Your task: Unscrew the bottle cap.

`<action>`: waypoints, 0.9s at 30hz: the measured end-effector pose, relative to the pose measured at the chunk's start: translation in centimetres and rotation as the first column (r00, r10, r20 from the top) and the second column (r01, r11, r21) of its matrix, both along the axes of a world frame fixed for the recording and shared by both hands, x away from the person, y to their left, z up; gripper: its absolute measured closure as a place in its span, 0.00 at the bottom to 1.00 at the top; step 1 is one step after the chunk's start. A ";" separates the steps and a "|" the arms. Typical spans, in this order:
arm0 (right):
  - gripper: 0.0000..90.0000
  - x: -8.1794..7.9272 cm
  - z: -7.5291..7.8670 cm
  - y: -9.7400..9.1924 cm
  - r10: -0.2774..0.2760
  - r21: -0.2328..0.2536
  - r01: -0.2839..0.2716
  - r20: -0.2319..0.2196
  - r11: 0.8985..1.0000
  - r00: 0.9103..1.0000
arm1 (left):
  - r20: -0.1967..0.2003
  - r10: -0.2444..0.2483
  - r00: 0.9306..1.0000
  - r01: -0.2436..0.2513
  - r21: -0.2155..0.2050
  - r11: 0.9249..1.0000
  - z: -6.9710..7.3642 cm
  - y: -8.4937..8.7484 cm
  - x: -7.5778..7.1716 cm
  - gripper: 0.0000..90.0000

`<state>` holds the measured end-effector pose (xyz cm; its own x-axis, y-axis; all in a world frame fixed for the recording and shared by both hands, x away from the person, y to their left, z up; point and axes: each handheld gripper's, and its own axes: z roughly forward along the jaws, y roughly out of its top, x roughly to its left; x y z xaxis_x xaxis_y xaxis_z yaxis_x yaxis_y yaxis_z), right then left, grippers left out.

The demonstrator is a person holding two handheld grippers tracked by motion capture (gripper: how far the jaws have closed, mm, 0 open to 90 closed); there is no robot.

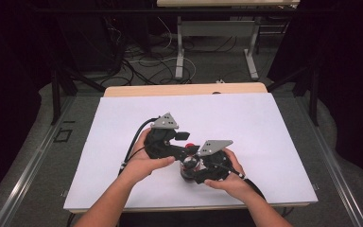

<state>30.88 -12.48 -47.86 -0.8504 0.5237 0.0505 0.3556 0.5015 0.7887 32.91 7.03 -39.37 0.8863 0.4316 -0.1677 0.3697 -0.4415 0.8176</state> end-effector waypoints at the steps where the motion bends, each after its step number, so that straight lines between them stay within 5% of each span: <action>1: 0.33 0.0 0.0 0.0 0.000 0.000 0.000 0.000 1.000 1.000 | -0.002 -0.017 1.000 0.017 0.003 1.000 -0.1 0.2 0.1 0.46; 5: 0.33 -0.1 -0.1 0.1 0.000 0.005 0.000 0.015 1.000 1.000 | 0.005 -0.038 0.999 0.038 0.032 0.999 -0.5 0.6 0.6 0.48; 15: 0.33 -0.1 -0.2 0.2 0.017 -0.005 -0.017 0.001 1.000 1.000 | -0.046 -0.086 0.995 0.086 -0.015 0.996 -1.3 0.6 1.5 0.51; 22: 0.33 -0.1 -0.2 0.3 0.018 -0.009 -0.018 -0.004 1.000 1.000 | -0.037 -0.111 0.993 0.111 0.011 0.994 -1.2 -0.1 1.4 0.64; 27: 0.33 -0.1 -0.2 0.3 0.015 -0.009 -0.015 -0.003 1.000 1.000 | -0.019 -0.086 0.996 0.086 0.031 0.996 -1.1 -0.7 0.9 0.69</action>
<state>30.77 -12.21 -48.08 -0.8582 0.5110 0.0484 0.3501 0.5140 0.7831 33.80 6.30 -40.51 0.9174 0.3594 -0.1710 0.3435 -0.4980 0.7963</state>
